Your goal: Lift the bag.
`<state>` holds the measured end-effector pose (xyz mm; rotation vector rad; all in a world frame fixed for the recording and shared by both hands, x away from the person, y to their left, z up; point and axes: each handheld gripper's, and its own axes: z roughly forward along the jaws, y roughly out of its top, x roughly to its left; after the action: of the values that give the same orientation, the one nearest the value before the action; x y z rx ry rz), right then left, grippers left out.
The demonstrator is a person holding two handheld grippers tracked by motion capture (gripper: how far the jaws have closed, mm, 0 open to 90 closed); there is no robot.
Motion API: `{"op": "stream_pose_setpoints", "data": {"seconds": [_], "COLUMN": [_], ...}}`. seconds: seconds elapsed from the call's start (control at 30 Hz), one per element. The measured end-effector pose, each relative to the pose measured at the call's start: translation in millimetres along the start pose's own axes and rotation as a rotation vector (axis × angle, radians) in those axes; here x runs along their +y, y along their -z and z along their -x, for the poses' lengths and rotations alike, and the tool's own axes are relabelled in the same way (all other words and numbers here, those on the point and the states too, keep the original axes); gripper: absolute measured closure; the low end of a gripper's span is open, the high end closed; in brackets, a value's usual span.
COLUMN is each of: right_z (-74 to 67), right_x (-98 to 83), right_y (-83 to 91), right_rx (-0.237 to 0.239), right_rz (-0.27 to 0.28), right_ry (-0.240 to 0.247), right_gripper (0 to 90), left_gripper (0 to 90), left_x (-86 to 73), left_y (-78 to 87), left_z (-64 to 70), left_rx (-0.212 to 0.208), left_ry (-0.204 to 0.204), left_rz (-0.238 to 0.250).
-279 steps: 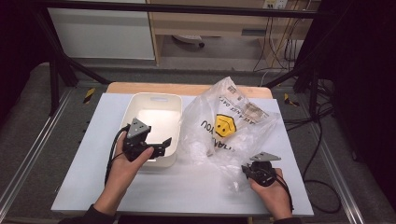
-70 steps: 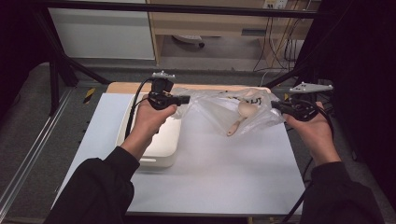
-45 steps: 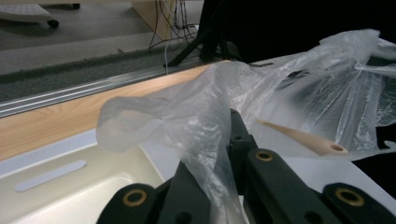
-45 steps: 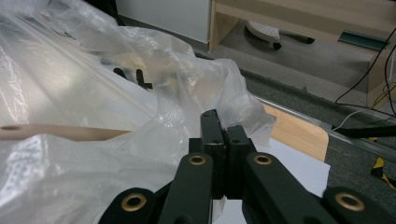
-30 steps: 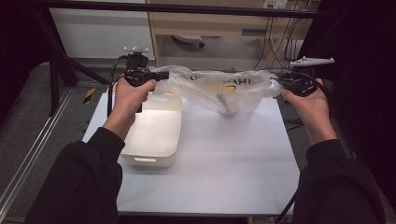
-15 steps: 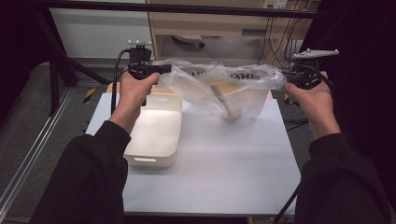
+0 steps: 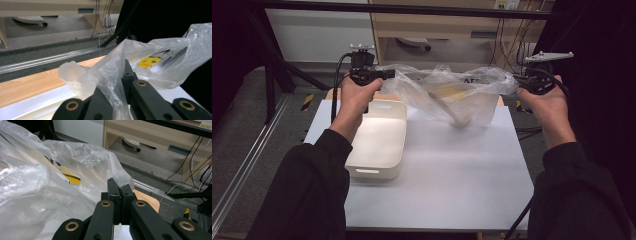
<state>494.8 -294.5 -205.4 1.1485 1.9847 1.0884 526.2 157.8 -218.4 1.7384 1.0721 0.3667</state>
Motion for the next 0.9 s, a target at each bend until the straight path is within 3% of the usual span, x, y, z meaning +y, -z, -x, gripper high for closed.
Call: {"op": "stream_pose_setpoints", "data": {"seconds": [0.33, 0.4, 0.53, 0.9], "right_z": [-11.8, -14.0, -17.6, -13.7], "right_x": [-19.1, -24.0, -35.0, -57.6], "right_y": [-12.3, -14.2, -15.7, -8.2], "right_rx": [0.050, 0.060, 0.077, 0.080], "right_rz": [-0.025, -0.029, -0.032, -0.032], "right_ry": [0.003, 0.001, -0.001, -0.018], "right_gripper": [90.0, 90.0, 90.0, 90.0], "left_gripper": [90.0, 90.0, 90.0, 90.0], "left_x": [-29.9, -38.4, -53.6, -87.0], "left_y": [11.3, 14.4, 20.1, 31.7], "left_z": [-8.5, -8.5, -9.4, 12.5], "left_rx": [-0.013, -0.013, -0.049, -0.129], "left_ry": [-0.004, -0.020, -0.002, -0.036], "left_rz": [-0.044, -0.063, -0.078, -0.125]}}
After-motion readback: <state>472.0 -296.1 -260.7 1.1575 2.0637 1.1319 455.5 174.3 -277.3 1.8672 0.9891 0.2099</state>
